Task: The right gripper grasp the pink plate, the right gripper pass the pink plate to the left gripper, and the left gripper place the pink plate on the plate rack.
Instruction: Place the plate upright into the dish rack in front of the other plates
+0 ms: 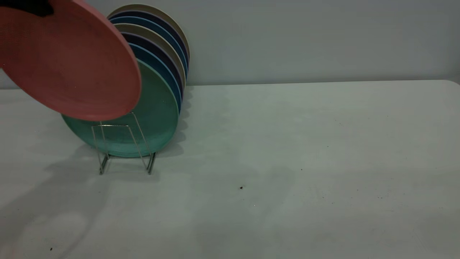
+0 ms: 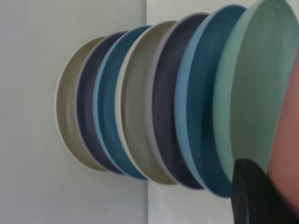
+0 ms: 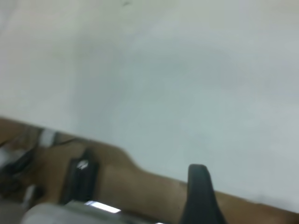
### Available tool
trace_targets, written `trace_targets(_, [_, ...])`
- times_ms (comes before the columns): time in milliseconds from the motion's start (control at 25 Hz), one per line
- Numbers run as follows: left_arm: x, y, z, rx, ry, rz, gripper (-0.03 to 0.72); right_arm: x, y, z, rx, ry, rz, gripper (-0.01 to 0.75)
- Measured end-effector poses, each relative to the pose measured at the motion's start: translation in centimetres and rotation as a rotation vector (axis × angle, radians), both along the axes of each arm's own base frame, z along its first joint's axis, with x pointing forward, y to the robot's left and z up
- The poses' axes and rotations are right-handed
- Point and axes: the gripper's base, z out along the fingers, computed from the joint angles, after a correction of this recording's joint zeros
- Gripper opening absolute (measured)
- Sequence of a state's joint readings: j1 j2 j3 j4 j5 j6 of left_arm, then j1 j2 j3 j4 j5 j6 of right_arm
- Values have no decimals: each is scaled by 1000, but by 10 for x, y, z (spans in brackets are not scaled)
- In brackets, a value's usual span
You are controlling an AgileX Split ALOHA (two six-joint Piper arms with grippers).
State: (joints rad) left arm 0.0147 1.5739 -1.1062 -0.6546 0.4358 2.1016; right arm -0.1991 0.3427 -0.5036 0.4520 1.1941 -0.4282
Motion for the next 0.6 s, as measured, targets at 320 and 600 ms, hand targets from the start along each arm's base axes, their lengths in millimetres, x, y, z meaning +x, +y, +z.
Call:
trace_targets(320, [7,-11,-7,22,-28,-8,79,-9,-9,-3,-93,-15,-82,554])
trace_targets(600, [9,-10,-8,31,-31,-6,79,-5,-10,-7,-93,-34,-97,554])
